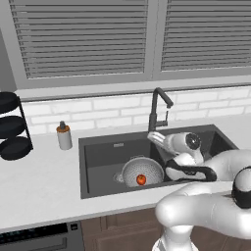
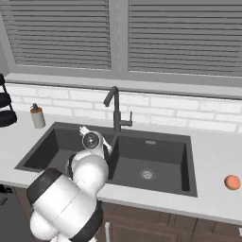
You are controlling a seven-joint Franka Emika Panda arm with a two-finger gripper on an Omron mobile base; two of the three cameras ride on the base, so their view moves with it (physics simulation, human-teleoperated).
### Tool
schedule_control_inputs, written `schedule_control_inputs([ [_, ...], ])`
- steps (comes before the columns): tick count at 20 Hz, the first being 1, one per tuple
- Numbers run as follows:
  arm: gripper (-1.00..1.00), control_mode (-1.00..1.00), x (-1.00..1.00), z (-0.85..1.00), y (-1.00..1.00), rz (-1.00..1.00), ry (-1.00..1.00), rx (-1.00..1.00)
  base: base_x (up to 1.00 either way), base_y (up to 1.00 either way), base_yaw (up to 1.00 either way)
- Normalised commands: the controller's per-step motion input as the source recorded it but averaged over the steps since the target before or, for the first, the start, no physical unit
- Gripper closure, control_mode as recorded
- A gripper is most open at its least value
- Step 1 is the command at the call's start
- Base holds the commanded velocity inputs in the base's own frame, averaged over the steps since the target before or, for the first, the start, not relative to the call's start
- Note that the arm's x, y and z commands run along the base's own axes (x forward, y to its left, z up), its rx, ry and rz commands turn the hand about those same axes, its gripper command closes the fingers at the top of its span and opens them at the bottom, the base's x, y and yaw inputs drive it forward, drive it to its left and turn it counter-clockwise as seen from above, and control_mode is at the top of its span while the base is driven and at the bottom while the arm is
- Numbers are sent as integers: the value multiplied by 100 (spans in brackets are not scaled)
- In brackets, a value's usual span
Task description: Put the colander in the sink, put the peach, apple in the colander, and turn on the sink faucet and pour water over the colander.
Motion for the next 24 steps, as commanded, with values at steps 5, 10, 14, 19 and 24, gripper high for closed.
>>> schedule_control_inputs([
  [5,-100,-100,-13,100,-21,0,38,-1,0,0,0],
  [10,-100,-100,-66,72,-44,0,33,-7,0,0,0],
  [14,-100,-100,-100,9,-74,-3,-1,1,0,0,0],
  [19,-100,-100,-100,0,-98,-7,-19,8,0,0,0],
  [24,-100,-100,-48,-15,-97,-21,-7,-10,0,0,0],
])
